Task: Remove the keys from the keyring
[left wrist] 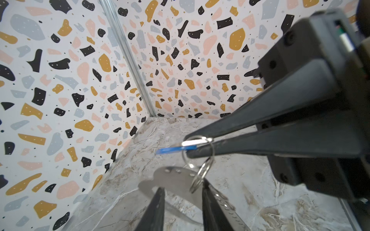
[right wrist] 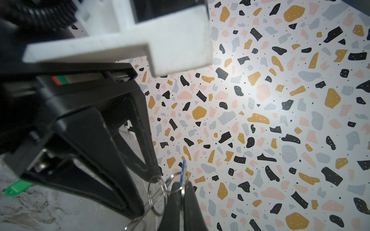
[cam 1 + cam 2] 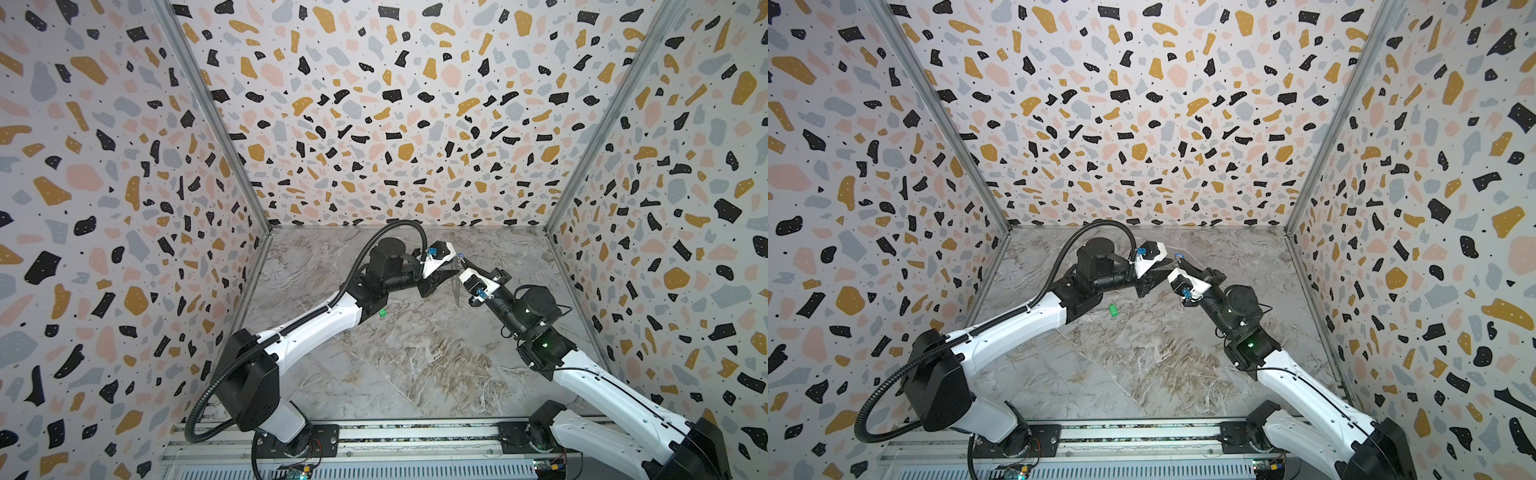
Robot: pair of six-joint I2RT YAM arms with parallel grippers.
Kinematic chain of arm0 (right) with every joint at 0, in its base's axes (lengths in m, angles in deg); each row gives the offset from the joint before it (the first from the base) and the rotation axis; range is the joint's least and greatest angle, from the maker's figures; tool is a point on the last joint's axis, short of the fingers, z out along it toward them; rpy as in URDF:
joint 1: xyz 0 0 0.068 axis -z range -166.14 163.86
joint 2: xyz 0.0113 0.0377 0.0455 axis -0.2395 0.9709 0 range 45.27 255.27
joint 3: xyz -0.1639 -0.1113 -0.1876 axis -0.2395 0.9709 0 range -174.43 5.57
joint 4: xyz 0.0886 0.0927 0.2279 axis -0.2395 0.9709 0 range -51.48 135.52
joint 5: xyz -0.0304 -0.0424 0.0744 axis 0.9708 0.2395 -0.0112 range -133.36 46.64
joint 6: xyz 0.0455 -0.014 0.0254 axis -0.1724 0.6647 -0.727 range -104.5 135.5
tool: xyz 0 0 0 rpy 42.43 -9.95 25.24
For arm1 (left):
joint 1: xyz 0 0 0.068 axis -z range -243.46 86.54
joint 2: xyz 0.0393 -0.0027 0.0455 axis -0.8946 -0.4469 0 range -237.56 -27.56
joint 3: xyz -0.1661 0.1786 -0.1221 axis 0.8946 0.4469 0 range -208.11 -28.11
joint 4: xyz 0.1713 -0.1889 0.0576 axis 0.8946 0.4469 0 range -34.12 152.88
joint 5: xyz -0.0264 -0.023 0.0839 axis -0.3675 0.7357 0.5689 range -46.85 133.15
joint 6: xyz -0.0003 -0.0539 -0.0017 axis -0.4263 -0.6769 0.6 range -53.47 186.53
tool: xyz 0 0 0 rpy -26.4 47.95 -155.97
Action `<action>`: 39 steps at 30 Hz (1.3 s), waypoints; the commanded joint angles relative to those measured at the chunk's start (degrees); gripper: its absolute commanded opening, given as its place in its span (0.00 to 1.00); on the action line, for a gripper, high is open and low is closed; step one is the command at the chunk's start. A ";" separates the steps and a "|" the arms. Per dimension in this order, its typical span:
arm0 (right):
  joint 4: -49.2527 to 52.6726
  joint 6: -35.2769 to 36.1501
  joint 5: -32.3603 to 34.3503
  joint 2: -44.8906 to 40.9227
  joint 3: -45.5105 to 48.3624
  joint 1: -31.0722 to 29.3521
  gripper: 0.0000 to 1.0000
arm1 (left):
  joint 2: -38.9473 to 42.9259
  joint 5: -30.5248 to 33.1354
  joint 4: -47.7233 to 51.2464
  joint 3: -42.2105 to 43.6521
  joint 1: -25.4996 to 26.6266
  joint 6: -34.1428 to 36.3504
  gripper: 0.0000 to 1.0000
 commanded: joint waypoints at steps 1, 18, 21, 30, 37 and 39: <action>-1.65 1.64 -2.20 -0.85 -3.72 -0.34 0.00 | 2.69 -0.31 -7.76 4.43 -1.45 -3.51 0.38; 1.34 1.72 -8.25 0.74 -6.28 -0.21 0.00 | 7.54 -7.72 -27.12 16.08 -2.65 -8.37 0.34; 1.32 1.54 -8.45 0.65 -6.30 -0.30 0.00 | 7.65 -8.38 -30.43 17.25 -2.65 -10.24 0.34; 1.24 1.63 -8.74 0.47 -6.38 -0.45 0.00 | 6.28 -10.57 -42.25 19.20 -2.73 -17.45 0.32; 0.79 2.48 -8.72 0.48 -6.81 -0.78 0.00 | 4.16 -13.13 -42.57 17.98 -2.78 -19.28 0.25; 0.50 2.81 -8.44 0.44 -6.70 -0.85 0.00 | 3.52 -13.85 -42.14 17.43 -2.74 -19.72 0.25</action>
